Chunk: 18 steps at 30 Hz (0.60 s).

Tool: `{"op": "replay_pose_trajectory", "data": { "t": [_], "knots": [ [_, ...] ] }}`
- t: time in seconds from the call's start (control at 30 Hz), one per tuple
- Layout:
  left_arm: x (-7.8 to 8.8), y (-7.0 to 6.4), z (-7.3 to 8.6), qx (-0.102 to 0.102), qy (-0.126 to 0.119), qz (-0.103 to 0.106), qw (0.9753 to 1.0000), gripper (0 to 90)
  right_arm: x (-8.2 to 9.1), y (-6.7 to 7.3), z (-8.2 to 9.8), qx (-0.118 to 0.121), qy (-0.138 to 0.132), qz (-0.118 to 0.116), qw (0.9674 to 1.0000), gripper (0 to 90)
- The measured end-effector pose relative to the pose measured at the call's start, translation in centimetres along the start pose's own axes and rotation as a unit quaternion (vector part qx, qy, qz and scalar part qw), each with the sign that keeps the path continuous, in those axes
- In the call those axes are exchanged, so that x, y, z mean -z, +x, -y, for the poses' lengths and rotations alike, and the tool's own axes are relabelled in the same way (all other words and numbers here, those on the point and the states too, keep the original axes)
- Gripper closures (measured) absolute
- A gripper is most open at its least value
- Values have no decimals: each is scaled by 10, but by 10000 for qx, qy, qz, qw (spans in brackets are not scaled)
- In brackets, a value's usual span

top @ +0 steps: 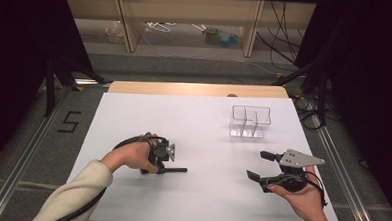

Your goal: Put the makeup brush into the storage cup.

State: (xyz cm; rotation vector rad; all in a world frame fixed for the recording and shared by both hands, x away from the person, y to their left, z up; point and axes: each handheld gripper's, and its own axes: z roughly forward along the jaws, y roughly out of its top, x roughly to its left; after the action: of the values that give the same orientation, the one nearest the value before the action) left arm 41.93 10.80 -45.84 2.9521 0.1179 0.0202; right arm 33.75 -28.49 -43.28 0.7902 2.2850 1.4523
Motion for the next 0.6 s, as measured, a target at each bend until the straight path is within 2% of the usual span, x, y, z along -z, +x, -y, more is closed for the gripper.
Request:
{"op": "replay_pose_trajectory", "data": {
  "t": [0.03, 0.1, 0.2, 0.23, 0.27, 0.37, 0.4, 0.6],
  "knots": [
    [0, 0, -1, -37, 29, -9, 10000, 778, 0, 0, 0, 24, 10, -35, 10000, 170],
    [0, -1, -1, 24, 2, 16, 10000, 779, -1, 1, -1, 55, -15, -52, 10000, 170],
    [5, -1, -3, -44, -58, -28, 10000, 779, -2, 1, -1, 66, -60, -91, 9999, 170],
    [6, -1, -4, -19, -105, -32, 9999, 779, 0, 1, -1, 69, 67, -49, 9999, 170],
    [8, -1, -5, -56, -142, -80, 9999, 779, -2, 1, 0, 62, 2, -64, 10000, 170],
    [14, -3, -8, -131, -181, -108, 9997, 779, -1, 1, -1, 89, 78, -86, 9999, 170],
    [16, -3, -9, -155, -194, -108, 9996, 779, -2, 1, -1, 110, 6, -125, 9999, 170],
    [26, -9, -13, -261, -314, -165, 9990, 779, -5, 3, -2, 164, -4, -259, 9995, 170]
  ]
}}
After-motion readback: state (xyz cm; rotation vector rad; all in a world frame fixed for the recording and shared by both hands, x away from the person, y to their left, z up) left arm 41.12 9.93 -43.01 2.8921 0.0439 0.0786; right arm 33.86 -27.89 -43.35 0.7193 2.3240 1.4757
